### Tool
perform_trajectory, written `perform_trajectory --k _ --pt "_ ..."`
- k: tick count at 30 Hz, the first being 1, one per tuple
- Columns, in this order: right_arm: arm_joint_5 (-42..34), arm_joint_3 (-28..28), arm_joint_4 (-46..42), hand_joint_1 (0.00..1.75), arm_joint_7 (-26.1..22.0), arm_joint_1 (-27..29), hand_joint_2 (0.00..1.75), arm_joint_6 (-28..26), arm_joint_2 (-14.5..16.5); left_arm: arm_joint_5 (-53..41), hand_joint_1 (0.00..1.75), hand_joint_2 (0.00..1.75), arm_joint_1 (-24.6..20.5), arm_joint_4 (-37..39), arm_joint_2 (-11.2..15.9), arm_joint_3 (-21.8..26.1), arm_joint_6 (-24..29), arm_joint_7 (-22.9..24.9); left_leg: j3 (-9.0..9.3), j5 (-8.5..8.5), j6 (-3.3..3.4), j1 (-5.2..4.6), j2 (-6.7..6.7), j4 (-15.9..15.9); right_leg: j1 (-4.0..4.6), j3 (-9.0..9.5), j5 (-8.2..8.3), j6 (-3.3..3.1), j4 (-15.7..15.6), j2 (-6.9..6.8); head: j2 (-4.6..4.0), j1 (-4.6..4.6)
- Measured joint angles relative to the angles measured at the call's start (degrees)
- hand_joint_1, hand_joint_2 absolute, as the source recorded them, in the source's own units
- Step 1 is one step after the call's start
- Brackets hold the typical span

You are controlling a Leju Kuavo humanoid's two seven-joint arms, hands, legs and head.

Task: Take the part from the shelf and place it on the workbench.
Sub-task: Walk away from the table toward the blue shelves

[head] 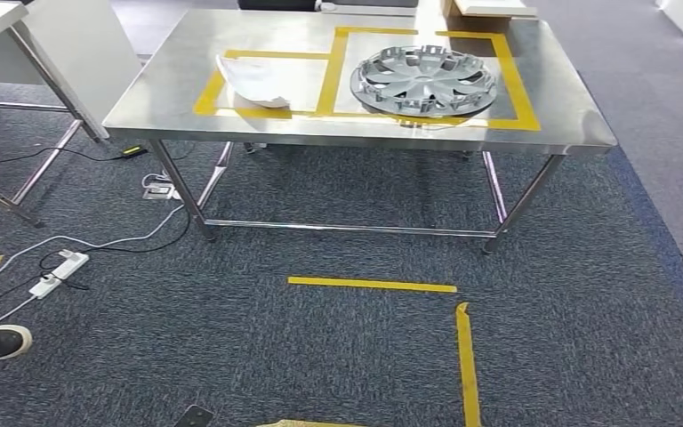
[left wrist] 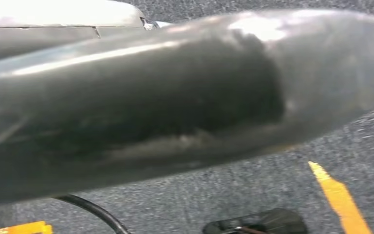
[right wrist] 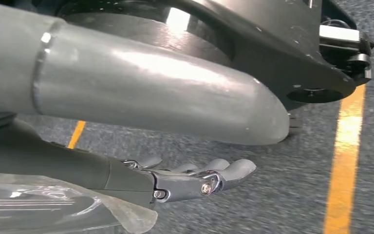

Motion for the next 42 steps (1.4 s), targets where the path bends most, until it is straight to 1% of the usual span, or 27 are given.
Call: perform_trajectory --k 2,3,4,6,7,9,10,12,14,15,16,18,20,22,23,24,26,28,30,31,32,33,35,37,39,40,42 --pt "0.0 0.0 0.0 0.0 0.0 0.0 0.0 0.0 0.0 0.0 0.0 0.0 0.0 0.0 0.0 0.1 -0.1 0.0 -1.74 1.22 -0.16 -0.11 0.1 0.2 0.01 2.38 3.79 -0.07 -0.3 0.0 0.0 0.02" --pt "0.0 0.0 0.0 0.0 0.0 0.0 0.0 -0.1 0.0 0.0 0.0 0.0 0.0 0.0 0.0 0.1 0.0 0.0 -2.42 1.71 -0.31 -0.13 0.1 0.4 0.01 4.92 5.53 -0.16 -3.2 0.0 0.0 0.03" --pt "0.1 0.0 0.0 0.0 0.0 -0.1 0.0 -0.3 0.0 0.0 0.0 0.0 0.0 0.0 0.0 0.1 0.1 0.0 -2.98 2.13 -0.51 -0.21 0.08 0.7 0.06 8.42 6.04 -0.29 -7.5 0.0 0.0 0.06" --pt "0.9 0.1 0.1 0.0 0.5 -0.3 0.0 -0.7 0.0 -0.1 0.0 0.0 0.1 0.0 0.0 0.2 0.5 0.2 -3.67 2.93 -1.04 -0.38 0.02 1.4 0.16 13.93 4.1 -0.66 -15.8 0.08 0.0 0.07" --pt "1.5 0.2 0.1 0.0 1.0 -0.4 0.0 -1.0 0.0 -0.3 0.0 0.0 0.1 0.0 0.0 0.2 0.8 0.3 -3.93 3.38 -1.35 -0.43 -0.02 1.5 0.26 15.23 3.08 -0.89 -18.1 0.1 0.0 0.05" --pt "2.5 0.5 0.2 0.0 1.8 -0.5 0.0 -1.4 0.0 -0.5 0.0 0.0 0.1 0.0 0.0 0.3 1.4 0.7 -4.37 3.88 -2.0 -0.38 -0.2 1.8 0.19 14.94 2.96 -1.65 -19.0 -0.19 0.0 0.07" --pt "2.9 0.7 0.2 0.0 2.2 -0.4 0.0 -1.6 0.0 -0.5 0.0 0.0 0.1 0.0 0.0 0.3 1.7 0.9 -4.68 3.1 -2.39 -0.29 -0.29 2.7 0.11 14.7 3.28 -2.13 -19.0 -0.48 0.0 -0.07" --pt "3.3 1.0 0.3 0.0 2.5 -0.2 0.0 -1.8 0.1 -0.5 0.0 0.0 0.3 0.0 0.0 0.4 1.9 1.0 -6.22 -1.06 -3.18 0.01 -0.38 7.7 0.03 14.22 3.87 -2.89 -19.0 -1.31 0.0 -0.28" --pt "3.4 1.1 0.3 0.0 2.7 0.0 0.0 -1.9 0.2 -0.5 0.0 0.0 0.4 0.0 0.0 0.4 2.0 1.1 -8.21 -5.42 -3.78 0.27 -0.38 15.2 0.16 13.57 4.33 -3.13 -18.9 -2.22 0.0 -0.38" --pt "3.4 1.1 0.4 0.0 2.7 0.0 0.0 -1.9 0.2 -0.5 0.0 0.0 0.5 0.1 0.0 0.4 2.0 1.1 -8.51 -6.22 -3.93 0.36 -0.37 17.5 0.21 13.21 4.5 -3.12 -18.7 -2.72 0.0 -0.39" --pt "3.5 1.1 0.4 0.0 2.8 0.1 0.0 -1.9 0.2 -0.5 0.0 0.0 0.5 0.1 0.0 0.5 2.0 1.1 -7.85 -5.88 -3.97 0.42 -0.34 17.7 0.24 12.89 4.61 -3.09 -18.6 -3.23 0.0 -0.38" --pt "3.8 1.2 0.4 0.0 2.8 0.1 0.0 -1.9 0.2 -0.5 0.0 0.0 0.6 0.1 0.0 0.5 2.0 1.4 -3.74 -3.04 -3.69 0.44 0.19 12.1 0.28 12.59 4.63 -2.98 -18.1 -4.28 0.0 -0.39" --pt "4.1 1.5 0.4 0.0 2.7 0.0 0.0 -1.8 0.2 -0.6 0.0 0.0 0.5 0.1 -0.1 0.5 2.1 1.8 0.7 -1.38 -2.89 -0.01 2.0 4.7 0.48 12.34 4.52 -2.65 -17.8 -5.37 0.0 -0.37" --pt "4.4 1.8 0.4 0.0 2.7 -0.1 0.0 -1.8 0.2 -0.6 0.0 0.0 0.5 0.1 0.0 0.5 2.1 2.1 1.93 -1.56 -1.99 -0.56 3.04 1.8 0.67 12.33 4.51 -2.09 -17.6 -6.43 0.0 -0.34" --pt "4.5 2.0 0.4 0.0 2.7 -0.2 0.0 -1.7 0.3 -0.6 0.0 0.0 0.5 0.1 0.0 0.5 2.1 2.1 1.65 -1.43 -1.58 -0.64 2.7 1.5 0.7 12.46 4.57 -1.78 -17.6 -6.95 0.0 -0.35" --pt "4.6 2.1 0.4 0.0 2.7 -0.4 0.0 -1.7 0.3 -0.6 0.0 0.0 0.6 0.1 0.0 0.5 2.1 2.1 1.5 -1.29 -1.25 -0.54 2.2 1.2 0.65 12.43 4.36 -1.45 -17.5 -6.82 0.0 -0.36" --pt "4.7 2.3 0.4 0.0 2.7 -0.5 0.0 -1.7 0.3 -0.6 0.0 0.0 0.6 0.1 -0.1 0.6 2.1 2.1 1.26 -0.76 -0.54 -0.23 1.08 0.5 0.41 11.11 2.66 -0.84 -15.2 -4.05 0.0 -0.15" --pt "4.8 2.5 0.5 0.0 2.6 -0.5 0.0 -1.7 0.3 -0.7 0.0 0.0 0.5 0.1 -0.1 0.6 2.1 2.1 0.9 -0.39 -0.11 -0.09 -0.09 0.3 0.09 7.52 -0.79 -0.38 -8.1 -0.73 0.0 0.1" --pt "4.9 2.5 0.5 0.0 2.7 -0.3 0.0 -1.7 0.3 -0.7 0.0 0.0 0.4 0.1 -0.2 0.6 2.1 2.1 0.61 -0.24 -0.02 -0.1 -1.4 0.4 -0.04 3.61 -2.79 -0.06 -0.9 -0.01 0.0 0.11" --pt "4.9 2.5 0.5 0.0 2.7 -0.2 0.0 -1.7 0.3 -0.7 0.0 0.0 0.5 0.1 -0.2 0.7 2.1 2.1 0.56 -0.21 -0.05 -0.09 -2.12 0.5 -0.08 2.77 -2.2 0.05 0.2 0.07 0.0 0.11" --pt "4.9 2.5 0.5 0.0 2.7 -0.1 0.0 -1.7 0.3 -0.7 0.0 0.0 0.5 0.1 -0.2 0.7 2.1 2.1 0.57 -0.21 -0.09 -0.07 -2.88 0.6 -0.18 3.1 -0.39 0.12 -1.3 0.19 0.0 0.1" --pt "4.9 2.5 0.5 0.0 2.7 0.0 0.0 -1.7 0.3 -0.7 0.0 0.0 0.5 0.1 -0.2 0.7 2.1 2.1 0.57 -0.26 -0.17 -0.03 -3.68 0.8 -0.34 4.37 2.21 0.15 -4.9 0.7 0.0 0.11" --pt "4.9 2.5 0.6 0.0 2.7 0.0 0.0 -1.7 0.3 -0.7 0.0 0.0 0.4 0.1 -0.3 0.7 2.1 2.1 0.21 -0.35 -0.61 -0.05 -5.21 1.4 -0.84 7.3 5.72 0.12 -12.3 3.81 0.0 0.1" --pt "4.9 2.5 0.7 0.0 2.7 0.0 0.0 -1.7 0.3 -0.7 0.0 0.0 0.3 0.1 -0.3 0.8 2.1 2.1 -0.7 -0.12 -1.42 0.03 -6.56 1.9 -1.05 8.55 6.0 -0.1 -15.2 5.95 0.0 0.07" --pt "4.9 2.5 0.7 0.0 2.7 0.0 0.0 -1.7 0.3 -0.7 0.0 0.0 0.4 0.1 -0.3 0.8 2.1 2.1 -1.5 0.25 -2.22 0.27 -7.64 2.1 -1.03 8.71 6.04 -0.63 -15.5 4.82 0.0 0.06" --pt "4.9 2.5 0.7 0.0 2.7 0.0 0.0 -1.7 0.3 -0.7 0.0 0.0 0.5 0.1 -0.3 0.9 2.1 2.1 -1.86 -0.04 -2.52 0.25 -7.03 2.6 -1.06 8.73 6.22 -0.98 -15.6 4.04 0.0 0.01" --pt "5.0 2.5 0.7 0.0 2.7 0.0 0.0 -1.7 0.3 -0.7 0.0 0.0 0.5 0.1 -0.3 0.9 2.1 2.1 -3.77 -2.52 -3.05 0.17 -4.1 6.6 -1.13 8.78 6.46 -1.66 -15.9 2.13 0.0 -0.36"
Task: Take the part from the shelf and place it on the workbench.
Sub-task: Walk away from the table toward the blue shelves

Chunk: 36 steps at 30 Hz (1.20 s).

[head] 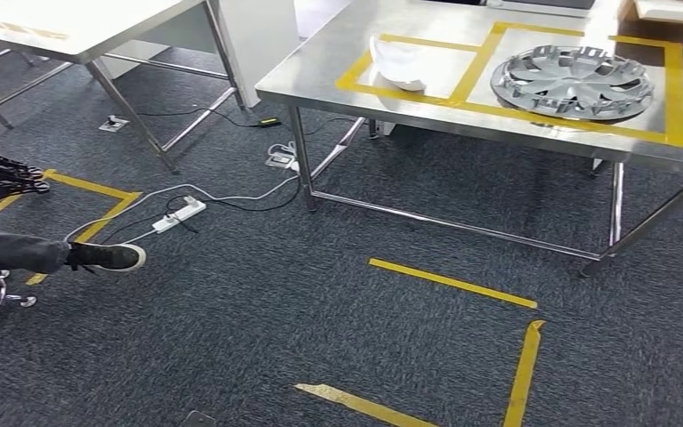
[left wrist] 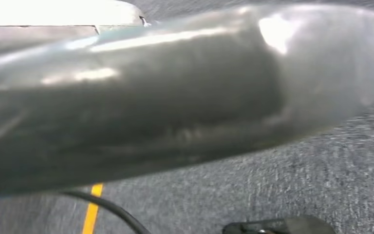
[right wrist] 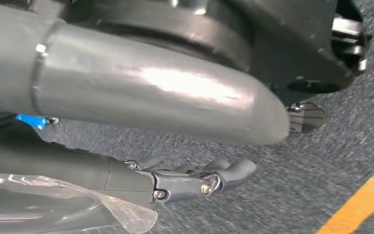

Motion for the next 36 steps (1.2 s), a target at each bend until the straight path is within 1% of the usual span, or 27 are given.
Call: perform_trajectory --k 1,2,3,4,5,6,8,10,12,13,15,16,17,18,19,20,21,22,24,26,28,30,32,33,34,35,36 --pt "0.0 0.0 0.0 0.0 0.0 0.0 0.0 0.0 0.0 0.0 0.0 0.0 -0.1 0.0 0.0 0.0 0.0 0.0 -1.66 -1.95 -0.27 -0.01 1.65 3.7 0.13 -0.03 -0.02 -0.17 0.0 -0.98 0.0 -0.18" --pt "0.0 0.0 0.0 0.0 0.0 0.1 0.0 0.0 0.0 0.0 0.0 0.0 -0.2 0.0 0.0 0.0 0.0 0.0 -3.46 -3.8 -0.5 0.12 2.48 7.7 0.22 -0.08 -0.07 -0.28 0.0 -1.99 0.0 -0.31" --pt "0.0 0.0 0.0 0.0 0.0 0.2 0.0 0.0 0.0 0.0 0.0 0.0 -0.2 0.0 0.0 0.0 0.0 0.0 -4.82 -4.94 -0.66 0.25 2.86 10.9 0.29 -0.11 -0.1 -0.32 0.0 -2.98 0.0 -0.29" --pt "0.0 0.0 0.0 0.0 0.0 0.2 0.0 0.0 0.0 0.0 0.0 0.0 -0.1 0.0 0.0 0.0 0.0 0.0 -5.27 -5.01 -0.75 0.36 3.06 12.3 0.32 -0.11 -0.14 -0.33 0.0 -3.89 0.0 -0.31" --pt "0.0 0.0 0.0 0.0 0.0 0.1 0.0 0.0 0.0 0.0 0.0 0.0 0.0 0.0 0.0 0.0 0.0 0.0 -4.63 -4.04 -0.78 0.46 3.24 11.4 0.33 -0.07 -0.17 -0.3 0.0 -4.69 0.0 -0.32" --pt "0.0 0.0 0.0 0.0 0.0 0.1 0.0 0.0 0.0 0.0 0.0 0.0 0.1 0.0 0.0 0.0 0.1 0.1 -2.97 -2.28 -0.73 0.51 3.59 8.5 0.33 0.01 -0.22 -0.24 0.0 -5.43 0.0 -0.32" --pt "0.0 0.0 0.0 0.0 0.0 0.1 0.0 0.1 0.0 0.0 0.0 0.0 0.1 0.0 -0.2 0.1 0.3 0.4 1.27 0.81 -0.34 0.21 5.98 0.3 0.5 0.21 -0.44 0.1 0.1 -6.7 0.0 -0.34" --pt "0.0 0.0 0.0 0.0 0.0 0.1 0.0 0.2 0.0 0.0 0.0 0.0 -0.1 0.0 -0.4 0.1 0.6 0.7 3.2 1.53 0.36 -0.29 7.99 -3.9 0.79 0.29 -0.68 0.65 0.1 -7.83 0.0 -0.34" --pt "0.1 0.0 0.0 0.0 0.0 0.1 0.0 0.4 0.0 0.0 0.0 0.0 -0.1 0.0 -0.4 0.1 0.8 0.8 2.96 1.43 1.09 -0.54 7.36 -4.2 0.86 0.44 -0.82 1.24 0.0 -8.98 0.0 -0.31" --pt "0.2 0.0 0.0 0.0 0.0 0.0 0.0 0.6 0.0 0.0 0.0 0.0 0.1 0.0 -0.5 0.1 0.8 0.8 2.91 1.56 1.44 -0.5 6.74 -4.4 0.78 0.42 -1.15 1.57 0.2 -8.69 0.0 -0.26" --pt "0.4 0.1 0.0 0.0 0.0 0.0 0.0 0.8 0.0 -0.1 0.0 0.0 0.1 0.0 -0.5 0.2 0.7 0.9 2.89 1.92 2.25 -0.29 5.46 -4.7 0.58 -0.97 -3.37 2.01 3.3 -5.84 0.0 -0.06" --pt "0.7 0.2 0.1 0.0 0.0 0.1 0.0 0.8 -0.1 -0.2 0.0 0.0 0.0 0.0 -0.6 0.2 0.5 0.9 2.81 2.06 2.56 -0.21 4.8 -4.7 0.52 -2.62 -5.24 2.1 6.7 -3.93 0.0 0.08" --pt "1.2 0.3 0.1 0.0 0.1 0.2 0.0 0.8 -0.1 -0.4 0.0 0.0 -0.1 0.0 -0.6 0.2 0.2 1.0 2.7 2.14 2.79 -0.23 4.07 -4.7 0.53 -4.64 -7.14 2.08 10.8 -2.72 0.0 0.17" --pt "2.3 0.7 0.2 0.0 0.2 0.3 0.0 0.8 -0.2 -0.6 0.0 0.0 -0.2 0.1 -0.7 0.2 -0.3 1.1 2.65 2.19 2.9 -0.29 3.29 -4.7 0.56 -6.6 -8.42 2.05 14.6 -2.25 0.0 0.21" --pt "3.7 1.3 0.2 0.0 0.4 0.4 0.0 0.8 -0.3 -0.8 0.0 0.0 -0.2 0.1 -0.7 0.2 -0.8 1.4 2.64 2.21 2.95 -0.35 2.5 -4.7 0.61 -7.9 -8.69 1.99 16.8 -2.07 0.0 0.21" --pt "5.4 2.2 0.2 0.0 0.6 0.4 0.0 0.8 -0.4 -1.1 0.0 0.0 -0.1 0.1 -0.7 0.2 -1.2 1.6 2.67 2.22 2.96 -0.39 1.7 -4.7 0.64 -8.27 -7.8 1.9 17.0 -1.97 0.0 0.21" --pt "6.9 3.1 0.3 0.0 0.8 0.5 0.0 0.8 -0.5 -1.4 0.0 0.0 -0.1 0.1 -0.6 0.2 -1.5 1.9 2.71 2.22 2.95 -0.41 0.87 -4.6 0.65 -7.51 -5.87 1.77 14.8 -1.76 0.0 0.21" --pt "7.7 4.0 0.3 0.0 1.0 0.5 0.0 0.8 -0.6 -1.5 0.0 0.0 0.0 0.1 -0.6 0.1 -1.7 2.1 2.73 2.2 2.92 -0.4 0.06 -4.5 0.62 -5.91 -3.45 1.61 10.9 -1.08 0.0 0.21" --pt "8.3 5.1 0.3 0.0 1.3 0.4 0.0 0.9 -0.7 -1.6 0.0 0.0 -0.2 0.1 -0.7 0.1 -1.7 2.4 2.51 2.11 2.6 -0.49 -1.46 -4.0 0.42 -2.72 -0.6 1.35 3.7 1.53 0.0 0.18" --pt "8.3 5.8 0.4 0.0 1.7 0.4 0.0 1.1 -0.8 -1.7 0.0 0.0 -0.3 0.1 -0.8 0.1 -1.7 2.8 2.05 2.22 1.97 -0.37 -2.68 -3.8 0.42 -1.38 -0.51 1.15 1.2 2.87 0.0 0.14" --pt "8.4 6.3 0.4 0.0 2.0 0.3 0.0 1.2 -0.9 -1.8 0.0 0.0 -0.1 0.2 -0.7 0.1 -1.7 3.1 1.7 2.37 1.29 -0.09 -3.45 -3.8 0.51 -0.98 -0.26 0.63 0.8 1.7 0.0 0.14" --pt "8.7 6.8 0.4 0.0 2.4 0.3 0.0 1.3 -0.9 -2.1 0.0 0.0 0.0 0.2 -0.7 0.1 -1.8 3.3 0.65 0.85 0.72 -0.14 -1.54 -1.5 0.41 -0.73 0.06 -0.03 0.4 0.17 0.0 -0.08" --pt "8.8 7.1 0.4 0.0 2.7 0.4 0.0 1.4 -1.0 -2.3 0.0 0.0 -0.2 0.3 -0.7 0.1 -1.8 3.5 -2.27 -2.75 0.21 -0.1 1.59 5.0 0.46 -0.6 0.04 -0.39 0.2 -1.59 0.0 -0.28" --pt "8.8 7.2 0.5 0.0 3.0 0.4 0.0 1.5 -1.0 -2.4 0.0 0.0 -0.3 0.3 -0.7 0.1 -1.9 3.6 -4.0 -4.37 -0.03 0.05 2.39 8.7 0.53 -0.59 -0.04 -0.47 0.2 -2.52 0.0 -0.31" --pt "8.8 7.3 0.5 0.0 3.2 0.5 0.0 1.6 -1.1 -2.4 0.0 0.0 -0.3 0.3 -0.7 0.1 -2.0 3.7 -5.18 -5.18 -0.2 0.22 2.82 11.4 0.57 -0.55 -0.14 -0.51 0.2 -3.44 0.0 -0.29" --pt "8.8 7.3 0.5 0.0 3.5 0.5 0.0 1.7 -1.1 -2.5 0.0 0.0 -0.2 0.3 -0.7 0.1 -2.0 3.8 -5.46 -4.91 -0.3 0.36 3.06 12.2 0.59 -0.48 -0.23 -0.49 0.2 -4.27 0.0 -0.31" --pt "8.8 7.4 0.5 0.0 3.7 0.4 0.0 1.7 -1.1 -2.5 0.0 0.0 -0.2 0.3 -0.7 0.1 -2.1 3.9 -4.58 -3.54 -0.33 0.46 3.34 10.6 0.6 -0.34 -0.36 -0.45 0.2 -5.05 0.0 -0.32"
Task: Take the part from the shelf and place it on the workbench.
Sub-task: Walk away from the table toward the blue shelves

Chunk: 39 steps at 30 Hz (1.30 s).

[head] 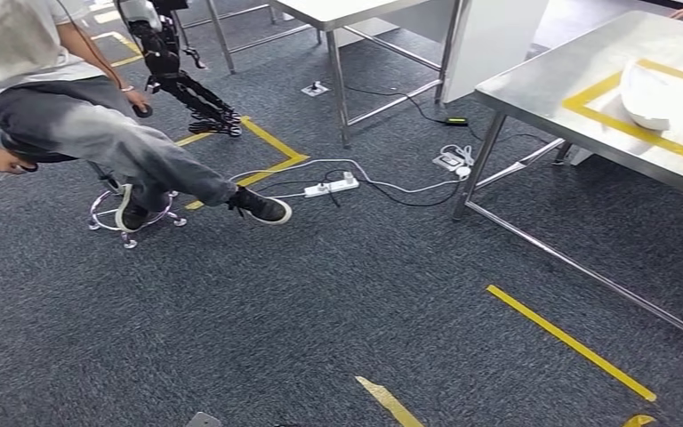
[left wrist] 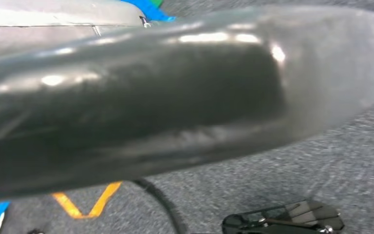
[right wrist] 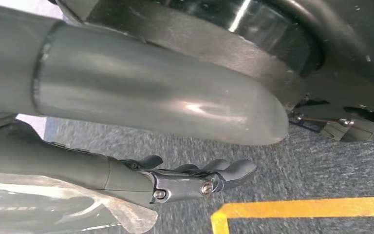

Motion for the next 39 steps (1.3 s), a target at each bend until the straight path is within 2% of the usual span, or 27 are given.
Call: perform_trajectory --k 1,3,5,7,8,9,11,13,14,15,16,18,20,22,23,25,27,28,29,30,31,33,35,36,37,38,39 --pt "0.0 0.0 0.0 0.0 0.1 0.0 0.0 0.0 0.0 0.0 0.0 0.0 0.1 0.0 0.0 0.0 0.0 0.0 1.81 2.02 0.07 0.04 0.62 -3.5 0.0 0.21 -0.16 0.09 0.0 -0.7 0.0 -0.01" --pt "0.0 0.1 0.0 0.0 0.3 -0.1 0.0 0.1 0.0 0.0 0.0 0.0 0.0 0.0 0.0 0.0 0.0 0.1 5.63 4.77 0.48 -0.38 3.62 -11.0 0.21 0.62 -0.61 0.56 0.1 -1.94 0.0 -0.01" --pt "-0.1 0.1 0.0 0.0 0.5 -0.1 0.0 0.1 -0.1 -0.1 0.0 0.0 -0.2 0.0 0.0 0.0 -0.1 0.2 6.91 5.0 1.04 -0.95 5.51 -14.1 0.52 0.87 -1.0 1.19 0.1 -3.2 0.0 0.04" --pt "-0.1 0.1 0.0 0.0 0.8 -0.3 0.0 0.1 -0.1 0.1 0.0 0.0 -0.2 0.0 0.0 0.0 -0.1 0.4 6.76 5.05 1.72 -1.04 4.29 -14.4 0.52 1.12 -1.34 1.76 0.0 -4.33 0.0 0.05" --pt "-0.1 0.1 0.0 0.0 0.8 -0.3 0.0 0.1 -0.1 0.4 0.0 0.0 -0.1 0.0 0.0 0.0 -0.1 0.5 6.82 5.17 2.06 -0.95 3.57 -14.6 0.39 1.08 -1.81 2.02 0.3 -3.6 0.0 0.13" --pt "-0.1 0.1 0.0 0.0 0.9 -0.3 0.0 0.2 -0.1 0.7 0.0 0.0 -0.1 0.0 0.0 0.1 -0.2 0.5 6.88 5.33 2.44 -0.82 2.83 -14.8 0.25 0.56 -2.79 2.23 1.6 -2.09 0.0 0.26" --pt "-0.1 0.1 0.0 0.0 1.0 -0.3 0.0 0.2 -0.2 1.1 0.0 0.0 -0.2 0.0 -0.1 0.2 -0.4 0.5 6.89 5.52 3.0 -0.7 1.33 -14.9 0.11 -2.56 -6.18 2.38 8.1 1.69 0.0 0.54" --pt "-0.1 0.1 0.0 0.0 1.0 -0.1 0.0 0.3 -0.3 1.3 0.0 0.0 -0.3 0.0 -0.1 0.3 -0.5 0.5 6.85 5.56 3.25 -0.78 -0.37 -14.9 0.15 -6.68 -8.77 2.38 15.7 2.95 0.0 0.59" --pt "-0.1 0.1 0.1 0.0 1.1 -0.1 0.0 0.3 -0.4 1.6 0.0 0.0 -0.3 0.0 -0.2 0.4 -0.5 0.5 6.9 5.55 3.26 -0.82 -1.21 -14.9 0.17 -7.78 -8.51 2.34 17.2 3.06 0.0 0.6" --pt "-0.1 0.1 0.1 0.0 1.1 -0.2 0.0 0.3 -0.4 1.9 0.0 0.0 -0.3 0.0 -0.2 0.6 -0.6 0.5 6.99 5.54 3.25 -0.84 -2.07 -14.8 0.16 -7.79 -7.07 2.29 16.3 3.16 0.0 0.59" --pt "-0.2 0.1 0.1 0.0 1.2 -0.2 0.0 0.3 -0.4 2.2 0.0 0.0 -0.3 0.0 -0.2 0.7 -0.6 0.5 7.1 5.52 3.21 -0.82 -2.95 -14.8 0.12 -6.68 -4.72 2.2 13.2 3.49 0.0 0.59" --pt "-0.2 0.1 0.1 0.0 1.3 -0.2 0.0 0.3 -0.5 2.7 0.0 0.0 -0.3 0.0 -0.2 1.1 -0.7 0.5 7.07 5.4 2.95 -0.81 -4.58 -14.5 -0.16 -3.45 -0.89 2.01 5.2 5.85 0.0 0.62" --pt "-0.3 0.1 0.1 0.0 1.4 -0.2 0.0 0.3 -0.6 3.2 0.0 0.0 -0.4 0.0 -0.3 1.4 -0.6 0.3 6.62 5.44 2.36 -0.76 -5.88 -14.2 -0.29 -1.62 -0.06 1.77 1.5 7.65 0.0 0.61" --pt "-0.4 0.1 0.2 0.0 1.5 -0.3 0.0 0.4 -0.6 3.4 0.0 0.0 -0.3 0.0 -0.3 1.8 -0.5 0.2 6.2 5.71 1.68 -0.63 -7.01 -14.2 -0.18 -1.26 -0.03 1.29 1.2 6.93 0.0 0.57" --pt "-0.5 0.1 0.2 0.0 1.6 -0.4 0.0 0.4 -0.6 3.5 0.0 0.0 -0.2 0.0 -0.3 2.0 -0.4 0.1 6.01 5.53 1.4 -0.63 -6.78 -13.9 -0.2 -1.16 0.11 0.97 1.0 6.29 0.0 0.55" --pt "-0.7 0.1 0.2 0.0 1.5 -0.3 0.0 0.6 -0.6 3.6 0.0 0.0 -0.2 0.0 -0.3 2.3 -0.3 0.0 4.61 3.45 0.85 -0.75 -4.3 -10.8 -0.31 -0.9 0.31 0.32 0.6 4.72 0.0 0.25" --pt "-0.7 0.1 0.2 0.0 1.5 -0.2 0.0 0.8 -0.6 3.7 0.0 0.0 -0.4 0.0 -0.3 2.4 -0.3 -0.1 1.53 -0.15 0.34 -0.65 -1.31 -3.8 -0.15 -0.76 0.2 -0.04 0.5 2.94 0.0 -0.02" --pt "-0.7 0.1 0.2 0.0 1.5 -0.1 0.0 0.8 -0.7 3.7 0.0 0.0 -0.5 0.0 -0.3 2.5 -0.3 -0.1 0.08 -1.38 0.16 -0.52 -0.71 -0.6 -0.07 -0.73 0.1 -0.15 0.5 2.01 0.0 -0.01" --pt "-0.7 0.1 0.2 0.0 1.6 -0.1 0.0 0.9 -0.7 3.8 0.0 0.0 -0.5 0.0 -0.3 2.6 -0.3 -0.2 -0.62 -1.59 0.06 -0.39 -0.41 1.0 0.0 -0.68 0.0 -0.2 0.5 1.14 0.0 -0.02" --pt "-0.7 0.1 0.2 0.0 1.6 -0.1 0.0 0.9 -0.7 3.9 0.0 0.0 -0.4 0.0 -0.3 2.7 -0.2 -0.2 -0.33 -0.75 0.03 -0.28 -0.18 0.6 0.04 -0.61 -0.1 -0.22 0.6 0.33 0.0 -0.01" --pt "-0.6 0.1 0.2 0.0 1.6 -0.2 0.0 0.9 -0.7 3.9 0.0 0.0 -0.4 0.0 -0.3 2.8 -0.2 -0.3 0.97 0.94 0.08 -0.22 0.23 -1.8 0.07 -0.47 -0.22 -0.19 0.6 -0.4 0.0 -0.03" --pt "-0.4 0.1 0.2 0.0 1.6 -0.3 0.0 1.1 -0.7 4.0 0.0 0.0 -0.4 0.0 -0.3 2.9 -0.2 -0.6 4.88 4.2 0.41 -0.54 2.6 -9.3 0.22 -0.06 -0.56 0.1 0.6 -1.73 0.0 -0.02" --pt "-0.3 0.1 0.2 0.0 1.6 -0.3 0.0 1.1 -0.7 4.0 0.0 0.0 -0.6 0.0 -0.2 3.1 -0.4 -0.8 6.96 4.99 0.88 -1.07 4.63 -13.6 0.48 0.23 -0.95 0.64 0.6 -3.01 0.0 -0.01" --pt "-0.2 0.1 0.2 0.0 1.6 -0.4 0.0 1.1 -0.7 4.1 0.0 0.0 -0.7 0.0 -0.1 3.2 -0.6 -0.9 7.04 4.69 1.1 -1.34 4.72 -14.1 0.59 0.35 -1.1 0.93 0.6 -3.68 0.0 0.02" --pt "-0.2 0.1 0.2 0.0 1.6 -0.6 0.0 1.1 -0.7 4.1 0.0 0.0 -0.6 0.0 0.0 3.3 -0.7 -0.9 6.94 4.73 1.37 -1.34 4.09 -14.2 0.59 0.54 -1.2 1.17 0.5 -4.31 0.0 0.03" --pt "-0.1 0.1 0.1 0.0 1.5 -0.8 0.0 1.1 -0.7 4.2 0.0 0.0 -0.4 0.0 0.1 3.4 -0.9 -0.9 7.04 4.83 1.66 -1.25 3.41 -14.4 0.5 0.68 -1.45 1.47 0.5 -4.36 0.0 0.07" --pt "-0.1 0.1 0.1 0.0 1.5 -0.9 0.0 1.1 -0.7 4.2 0.0 0.0 -0.3 0.0 0.3 3.5 -0.9 -0.9 7.19 4.95 1.98 -1.11 2.78 -14.7 0.4 0.55 -2.03 1.75 1.1 -3.42 0.0 0.17"
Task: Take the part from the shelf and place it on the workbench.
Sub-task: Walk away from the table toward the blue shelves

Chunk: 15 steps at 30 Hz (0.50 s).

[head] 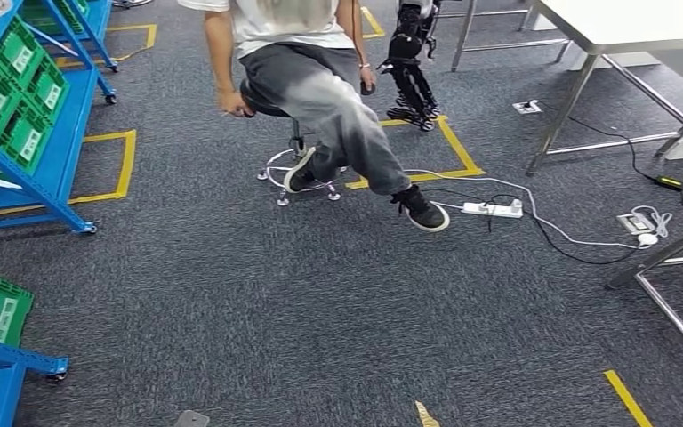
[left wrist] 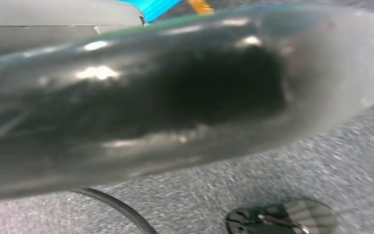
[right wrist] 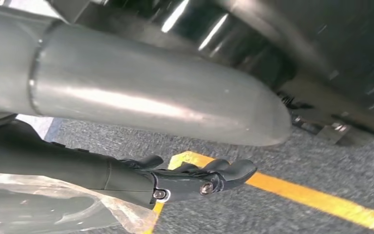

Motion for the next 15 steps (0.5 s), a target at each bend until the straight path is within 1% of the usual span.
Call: perform_trajectory --k 1,2,3,4,5,6,7,8,9,10,11,12,13,14,15 --pt "0.0 0.0 0.0 0.0 0.0 -0.1 0.0 0.0 0.0 0.1 0.0 0.0 0.0 0.0 0.1 0.1 0.0 0.0 0.12 0.17 0.34 0.18 -0.66 -0.2 -0.1 -0.72 -1.14 0.23 1.7 1.58 0.0 0.13" --pt "0.1 0.0 0.0 0.0 0.0 -0.1 0.0 0.0 0.0 0.2 0.0 0.0 0.0 0.0 0.2 0.2 -0.1 0.0 0.23 0.3 0.64 0.33 -1.35 -0.4 -0.21 -2.16 -2.78 0.4 4.7 3.51 0.0 0.28" --pt "0.1 0.0 0.0 0.0 0.0 0.0 0.0 0.0 0.0 0.2 0.0 0.0 -0.1 0.0 0.2 0.2 -0.1 0.0 0.17 0.34 0.83 0.36 -2.06 -0.4 -0.22 -4.14 -4.57 0.45 8.6 5.11 0.0 0.45" --pt "0.2 0.0 0.0 0.0 0.0 0.0 0.0 0.0 0.0 0.3 0.0 0.0 -0.2 0.0 0.3 0.3 -0.1 0.0 0.13 0.37 0.96 0.35 -2.89 -0.4 -0.24 -6.32 -5.97 0.48 12.7 5.94 0.0 0.52" --pt "0.4 0.0 0.0 0.0 0.0 0.1 0.0 0.1 0.0 0.3 0.0 0.0 -0.2 0.0 0.3 0.3 -0.1 0.0 0.15 0.37 1.01 0.35 -3.72 -0.4 -0.24 -8.02 -6.45 0.5 15.5 6.29 0.0 0.55" --pt "0.5 0.0 0.0 0.0 0.0 0.2 0.0 0.1 0.0 0.3 0.0 0.0 -0.2 0.0 0.3 0.4 -0.2 0.0 0.21 0.36 1.0 0.36 -4.6 -0.3 -0.25 -8.8 -5.72 0.5 16.2 6.45 0.0 0.59" --pt "0.7 0.0 0.0 0.0 0.0 0.2 0.0 0.2 0.0 0.3 0.0 0.0 -0.1 0.0 0.3 0.4 -0.2 0.0 0.29 0.33 0.96 0.4 -5.48 -0.3 -0.29 -8.51 -3.93 0.49 14.6 6.66 0.0 0.58" --pt "0.8 0.0 0.0 0.0 -0.1 0.2 0.0 0.2 0.0 0.3 0.0 0.0 -0.1 0.0 0.3 0.5 -0.3 0.0 0.36 0.27 0.87 0.45 -6.33 -0.2 -0.39 -7.25 -1.47 0.47 11.1 7.24 0.0 0.6" --pt "1.0 0.1 0.0 0.0 0.0 0.2 0.0 0.3 0.0 0.3 0.0 0.0 -0.1 0.0 0.4 0.5 -0.3 0.0 0.32 0.16 0.69 0.47 -7.12 0.0 -0.58 -5.7 0.52 0.46 7.2 8.83 0.0 0.62" --pt "1.1 0.1 0.0 0.0 0.0 0.2 0.0 0.5 0.0 0.2 0.0 0.0 -0.2 0.0 0.4 0.6 -0.3 0.0 0.14 0.04 0.44 0.46 -7.88 0.3 -0.83 -4.23 1.75 0.43 3.7 10.47 0.0 0.59" --pt "1.3 0.2 0.1 0.0 0.0 0.2 0.0 0.7 0.0 0.1 0.0 0.0 -0.2 0.0 0.4 0.6 -0.3 0.0 -0.14 0.01 0.09 0.49 -8.57 0.5 -0.97 -3.23 2.24 0.35 1.6 11.79 0.0 0.59" --pt "1.5 0.3 0.1 0.0 0.1 0.2 0.0 0.8 0.0 -0.1 0.0 0.0 -0.3 0.0 0.4 0.6 -0.3 0.1 -0.46 0.06 -0.29 0.56 -9.26 0.6 -1.02 -2.79 2.06 0.17 0.8 12.57 0.0 0.58" --pt "1.7 0.5 0.1 0.0 0.1 0.1 0.0 0.9 0.0 -0.2 0.0 0.0 -0.2 0.0 0.4 0.6 -0.3 0.2 -0.74 0.18 -0.66 0.68 -9.98 0.7 -0.94 -2.57 2.01 -0.08 0.5 12.15 0.0 0.56" --pt "1.9 0.6 0.1 0.0 0.2 0.1 0.0 1.0 0.0 -0.2 0.0 0.0 -0.1 0.0 0.6 0.7 -0.3 0.2 -0.9 0.22 -0.99 0.84 -10.34 0.7 -0.88 -2.46 2.12 -0.45 0.5 11.34 0.0 0.58" --pt "2.0 0.8 0.1 0.0 0.2 0.1 0.0 1.0 0.1 -0.3 0.0 0.0 0.0 0.0 0.6 0.7 -0.3 0.3 -1.14 -0.13 -1.26 0.83 -9.72 1.2 -0.89 -2.27 2.23 -0.86 0.3 10.54 0.0 0.5"
